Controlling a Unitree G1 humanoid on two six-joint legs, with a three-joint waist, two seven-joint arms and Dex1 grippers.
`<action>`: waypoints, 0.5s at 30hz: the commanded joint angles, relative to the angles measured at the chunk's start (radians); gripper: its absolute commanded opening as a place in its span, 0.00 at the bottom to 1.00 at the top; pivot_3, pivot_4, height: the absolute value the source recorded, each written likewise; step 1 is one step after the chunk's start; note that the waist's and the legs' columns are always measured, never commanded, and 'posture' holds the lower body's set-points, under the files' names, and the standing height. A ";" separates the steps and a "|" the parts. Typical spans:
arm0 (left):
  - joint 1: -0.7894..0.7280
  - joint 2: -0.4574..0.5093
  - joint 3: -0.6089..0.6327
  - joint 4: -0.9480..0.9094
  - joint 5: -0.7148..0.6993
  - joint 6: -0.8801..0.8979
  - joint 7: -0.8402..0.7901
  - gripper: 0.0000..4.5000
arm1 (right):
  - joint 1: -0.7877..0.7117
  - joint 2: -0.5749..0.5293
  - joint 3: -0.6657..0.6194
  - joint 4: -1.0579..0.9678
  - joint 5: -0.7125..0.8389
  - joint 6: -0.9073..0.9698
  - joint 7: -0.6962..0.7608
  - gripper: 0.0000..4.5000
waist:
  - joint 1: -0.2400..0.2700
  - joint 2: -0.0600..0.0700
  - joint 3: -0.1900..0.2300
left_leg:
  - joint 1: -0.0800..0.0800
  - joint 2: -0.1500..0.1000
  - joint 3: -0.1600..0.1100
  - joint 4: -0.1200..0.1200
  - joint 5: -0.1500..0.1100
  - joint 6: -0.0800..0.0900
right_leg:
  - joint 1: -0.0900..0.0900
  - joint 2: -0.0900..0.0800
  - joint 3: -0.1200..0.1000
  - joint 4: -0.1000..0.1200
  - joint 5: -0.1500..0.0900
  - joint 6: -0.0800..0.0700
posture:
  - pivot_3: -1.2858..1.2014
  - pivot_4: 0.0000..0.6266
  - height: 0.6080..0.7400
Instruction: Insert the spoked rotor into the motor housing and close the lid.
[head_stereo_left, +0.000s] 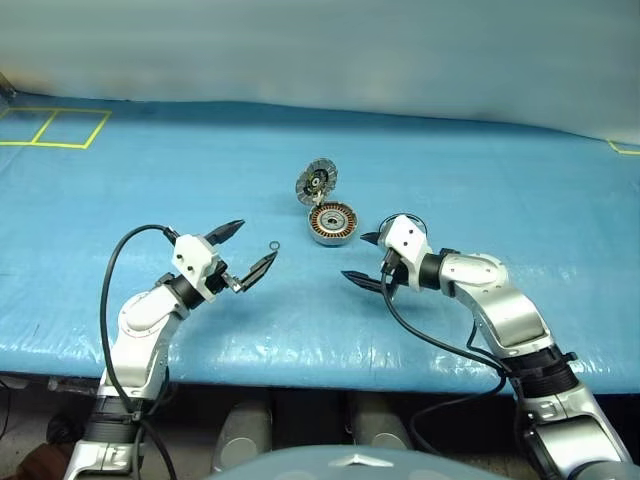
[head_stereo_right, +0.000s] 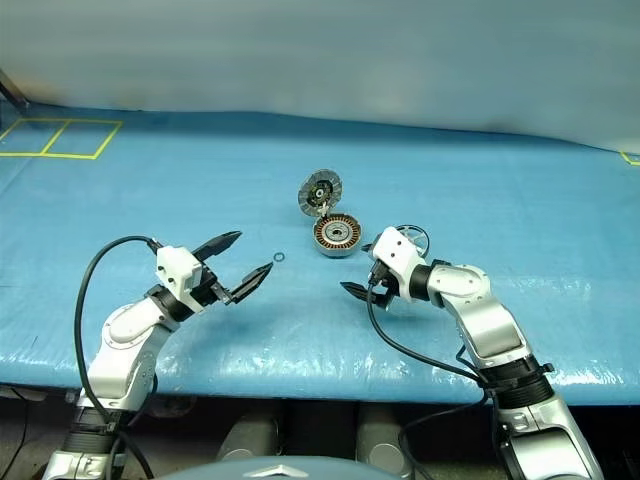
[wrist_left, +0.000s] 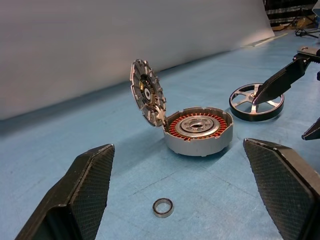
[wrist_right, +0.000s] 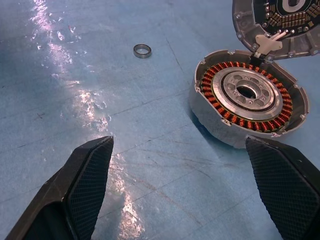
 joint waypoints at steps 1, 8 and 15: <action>-0.009 -0.004 0.008 0.008 -0.003 -0.034 -0.003 1.00 | -0.020 -0.009 0.004 -0.002 -0.013 -0.020 0.008 0.99 | 0.000 0.000 0.000 | 0.000 0.000 0.000 0.000 0.000 0.000 | 0.000 0.000 0.000 0.000 0.000 0.000 | 0.52 0.24 1.00; -0.017 -0.018 -0.005 0.029 0.007 -0.050 0.003 1.00 | -0.080 -0.076 0.080 0.015 -0.120 -0.027 0.051 0.99 | 0.000 0.000 0.000 | 0.000 0.000 0.000 0.000 0.000 0.000 | 0.000 0.000 0.000 0.000 0.000 0.000 | 0.52 0.24 1.00; 0.009 -0.065 -0.032 0.042 0.012 -0.074 0.015 1.00 | -0.360 -0.127 0.310 0.172 -0.370 -0.149 0.181 0.99 | -0.007 0.001 0.001 | 0.000 0.000 0.001 0.001 0.000 0.000 | -0.001 0.000 0.000 0.000 0.001 0.000 | 0.52 0.24 1.00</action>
